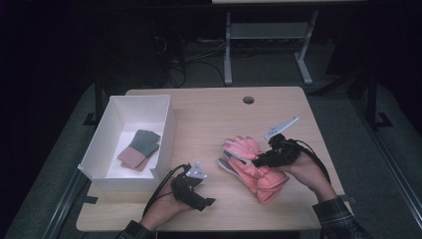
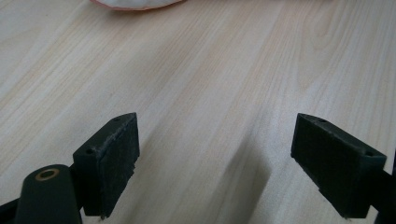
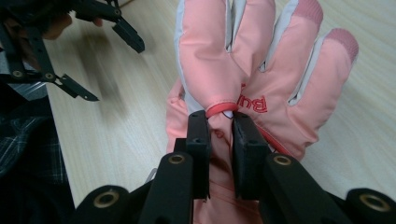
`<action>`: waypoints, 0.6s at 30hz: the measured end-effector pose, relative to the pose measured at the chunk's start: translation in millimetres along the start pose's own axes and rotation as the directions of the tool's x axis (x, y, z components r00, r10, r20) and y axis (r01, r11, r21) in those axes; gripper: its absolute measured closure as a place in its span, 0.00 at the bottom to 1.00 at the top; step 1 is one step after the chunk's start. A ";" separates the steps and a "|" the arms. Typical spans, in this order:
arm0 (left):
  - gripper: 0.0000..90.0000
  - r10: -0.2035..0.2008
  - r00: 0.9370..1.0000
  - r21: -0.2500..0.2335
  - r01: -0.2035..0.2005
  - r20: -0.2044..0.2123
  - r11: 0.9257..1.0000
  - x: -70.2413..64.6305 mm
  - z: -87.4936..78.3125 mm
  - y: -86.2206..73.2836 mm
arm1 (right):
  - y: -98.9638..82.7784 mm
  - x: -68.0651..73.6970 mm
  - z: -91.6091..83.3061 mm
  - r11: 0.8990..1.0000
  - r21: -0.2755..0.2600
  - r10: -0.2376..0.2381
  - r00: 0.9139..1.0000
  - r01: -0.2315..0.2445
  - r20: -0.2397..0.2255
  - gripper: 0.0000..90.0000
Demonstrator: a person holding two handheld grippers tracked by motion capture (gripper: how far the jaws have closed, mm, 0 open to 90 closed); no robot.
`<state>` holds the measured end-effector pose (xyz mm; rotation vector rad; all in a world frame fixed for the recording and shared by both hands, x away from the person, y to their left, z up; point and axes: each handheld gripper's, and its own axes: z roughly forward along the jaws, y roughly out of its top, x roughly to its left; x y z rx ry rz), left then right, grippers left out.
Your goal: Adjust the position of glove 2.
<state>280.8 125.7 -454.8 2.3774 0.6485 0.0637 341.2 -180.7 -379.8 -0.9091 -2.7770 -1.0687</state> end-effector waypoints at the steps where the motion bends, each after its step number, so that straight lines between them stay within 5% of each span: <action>1: 0.17 0.002 1.000 0.002 -0.002 0.000 1.000 0.1 0.1 -0.1 | -0.3 0.0 1.9 1.000 0.003 0.004 1.000 -0.004 -0.006 0.87; 13: 0.17 0.011 1.000 0.009 -0.011 0.003 1.000 -0.9 1.0 0.4 | 0.1 9.7 33.8 0.996 0.086 -0.032 0.999 0.029 0.042 0.82; 18: 0.17 0.016 1.000 0.009 -0.016 0.004 1.000 -0.9 0.3 0.4 | -2.5 8.3 30.3 0.999 0.044 -0.026 0.999 0.025 0.024 0.67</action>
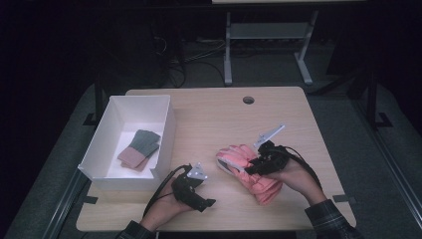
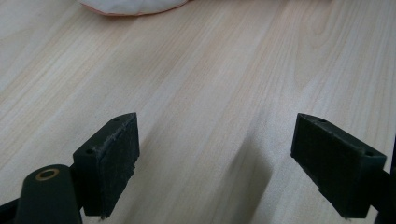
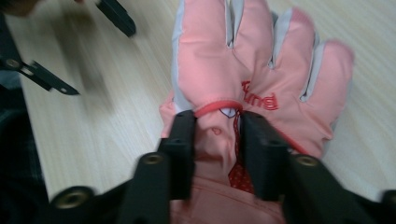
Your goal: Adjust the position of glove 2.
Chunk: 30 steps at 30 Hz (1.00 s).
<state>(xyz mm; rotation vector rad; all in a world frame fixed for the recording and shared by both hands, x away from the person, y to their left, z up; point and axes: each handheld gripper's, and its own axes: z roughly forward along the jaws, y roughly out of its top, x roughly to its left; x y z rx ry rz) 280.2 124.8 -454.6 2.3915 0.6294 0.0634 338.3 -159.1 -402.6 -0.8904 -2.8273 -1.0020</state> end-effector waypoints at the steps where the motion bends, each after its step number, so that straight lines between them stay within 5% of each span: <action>1: 0.17 -0.010 1.000 -0.011 0.010 -0.002 1.000 -0.2 0.0 0.1 | 0.0 0.8 -2.5 1.000 -0.016 0.004 1.000 -0.004 -0.004 0.63; 4: 0.18 -0.021 1.000 -0.024 0.020 -0.004 0.999 0.5 -1.8 1.1 | 0.5 2.7 -16.0 0.996 -0.092 0.012 1.000 -0.010 0.013 0.50; 9: 0.32 -0.022 1.000 -0.054 0.022 -0.002 0.998 -0.4 -8.5 3.4 | -2.6 -0.9 -42.7 0.978 -0.208 0.029 0.999 -0.021 0.034 0.53; 14: 0.66 -0.034 0.999 -0.084 0.035 0.008 0.996 -1.2 -13.3 5.8 | -17.6 -11.4 -62.4 0.966 -0.254 0.085 0.989 -0.053 0.118 0.76; 19: 1.00 -0.033 0.997 -0.076 0.039 0.068 0.996 -0.7 -14.7 10.8 | -36.0 -22.8 -67.2 0.964 -0.249 0.132 0.979 -0.091 0.153 0.96; 30: 1.00 0.004 0.999 -0.030 -0.003 0.052 1.000 -3.4 4.7 31.8 | -91.9 -37.0 -52.1 0.980 -0.178 0.123 0.973 -0.088 0.195 1.00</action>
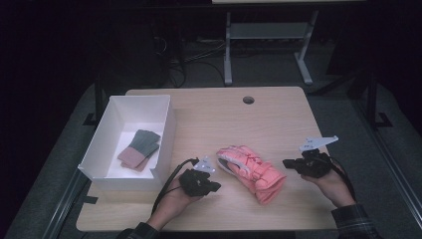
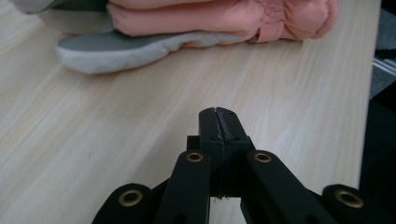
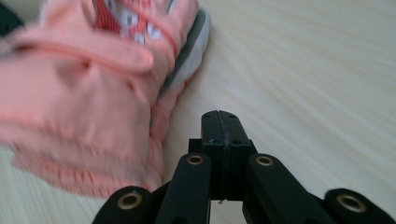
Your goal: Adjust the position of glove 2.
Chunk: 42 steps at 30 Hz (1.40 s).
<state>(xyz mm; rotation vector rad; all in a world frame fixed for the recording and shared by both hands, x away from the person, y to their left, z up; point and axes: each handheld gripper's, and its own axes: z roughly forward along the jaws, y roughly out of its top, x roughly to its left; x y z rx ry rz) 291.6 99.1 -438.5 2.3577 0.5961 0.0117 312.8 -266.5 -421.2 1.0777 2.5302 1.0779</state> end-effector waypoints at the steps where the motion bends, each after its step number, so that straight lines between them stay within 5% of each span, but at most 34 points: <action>1: 1.00 -0.011 1.000 -0.006 0.011 0.002 1.000 -0.3 2.4 1.5 | -4.9 -0.2 2.8 1.000 0.013 -0.004 1.000 0.005 -0.007 1.00; 7: 1.00 -0.013 1.000 -0.003 0.013 0.026 1.000 -1.6 22.9 16.7 | -21.7 -2.2 16.1 0.998 0.068 0.004 1.000 -0.003 -0.022 1.00; 15: 1.00 -0.016 0.999 -0.011 0.017 0.038 1.000 -1.5 41.5 30.4 | -21.5 3.3 24.1 0.998 0.070 0.001 0.998 0.003 -0.062 1.00; 18: 1.00 0.001 0.999 -0.002 -0.001 0.033 1.000 1.3 39.2 30.7 | -21.0 8.2 27.4 0.997 0.079 -0.011 0.996 0.017 -0.083 1.00; 36: 1.00 -0.061 0.998 -0.045 0.062 0.026 0.997 16.3 24.8 20.2 | -21.3 57.3 35.0 0.996 0.061 -0.046 0.975 0.060 -0.215 1.00; 42: 1.00 -0.052 0.998 -0.049 0.054 0.033 0.997 21.1 24.7 20.5 | -17.5 76.9 42.1 0.994 0.054 -0.078 0.959 0.096 -0.273 1.00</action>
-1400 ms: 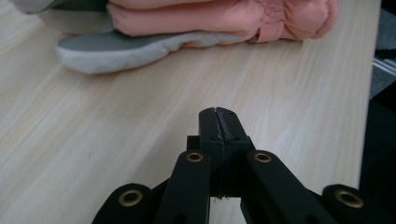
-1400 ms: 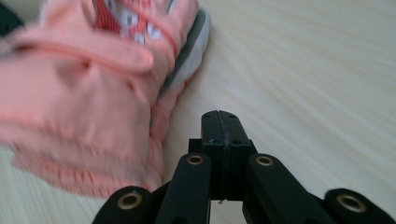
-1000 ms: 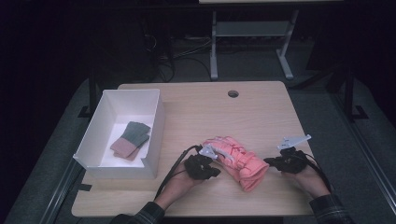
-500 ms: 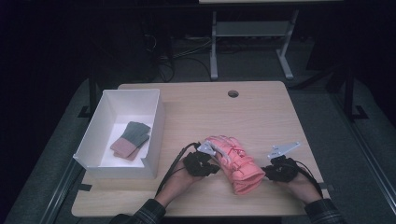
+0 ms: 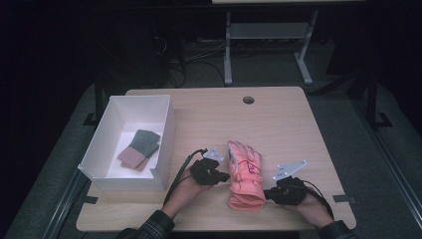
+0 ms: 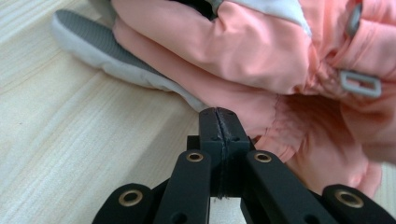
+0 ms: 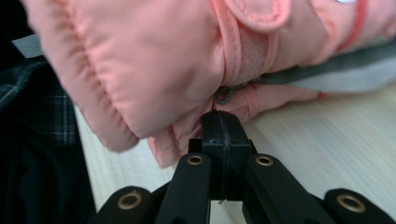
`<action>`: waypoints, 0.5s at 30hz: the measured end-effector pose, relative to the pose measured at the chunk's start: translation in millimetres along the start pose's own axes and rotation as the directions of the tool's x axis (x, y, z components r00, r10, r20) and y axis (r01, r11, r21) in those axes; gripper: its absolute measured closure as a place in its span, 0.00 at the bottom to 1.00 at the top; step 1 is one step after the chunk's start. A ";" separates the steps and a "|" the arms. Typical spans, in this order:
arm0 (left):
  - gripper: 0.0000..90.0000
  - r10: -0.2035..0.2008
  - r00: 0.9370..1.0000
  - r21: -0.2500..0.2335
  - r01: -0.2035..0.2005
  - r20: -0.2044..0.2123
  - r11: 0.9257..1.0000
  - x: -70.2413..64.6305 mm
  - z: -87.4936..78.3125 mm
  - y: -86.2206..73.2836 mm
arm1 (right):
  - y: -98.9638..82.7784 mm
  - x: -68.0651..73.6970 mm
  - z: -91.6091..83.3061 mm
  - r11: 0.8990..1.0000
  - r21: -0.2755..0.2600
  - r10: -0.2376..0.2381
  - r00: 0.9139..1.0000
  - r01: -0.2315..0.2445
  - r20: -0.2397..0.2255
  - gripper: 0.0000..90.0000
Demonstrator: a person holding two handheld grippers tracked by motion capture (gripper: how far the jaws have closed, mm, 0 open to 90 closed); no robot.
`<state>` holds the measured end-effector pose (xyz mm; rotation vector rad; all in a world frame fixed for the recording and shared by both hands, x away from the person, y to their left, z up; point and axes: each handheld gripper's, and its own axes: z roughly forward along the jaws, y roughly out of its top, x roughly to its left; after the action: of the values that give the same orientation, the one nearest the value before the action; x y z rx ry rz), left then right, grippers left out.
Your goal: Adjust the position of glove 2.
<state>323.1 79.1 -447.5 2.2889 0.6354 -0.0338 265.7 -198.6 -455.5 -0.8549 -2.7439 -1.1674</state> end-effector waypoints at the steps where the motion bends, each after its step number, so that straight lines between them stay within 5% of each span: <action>1: 1.00 0.003 1.000 0.002 -0.003 0.000 1.000 0.9 -0.1 0.0 | 1.3 2.0 1.6 1.000 0.004 -0.001 1.000 0.001 -0.002 1.00; 15: 1.00 -0.035 0.999 -0.009 0.034 -0.018 0.999 14.5 -9.9 -2.0 | 23.0 28.4 34.4 0.996 0.022 -0.082 0.995 0.083 -0.064 1.00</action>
<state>333.3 93.3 -444.7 2.2724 0.6829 -0.0274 259.1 -148.9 -458.2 -0.6961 -2.7608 -1.1497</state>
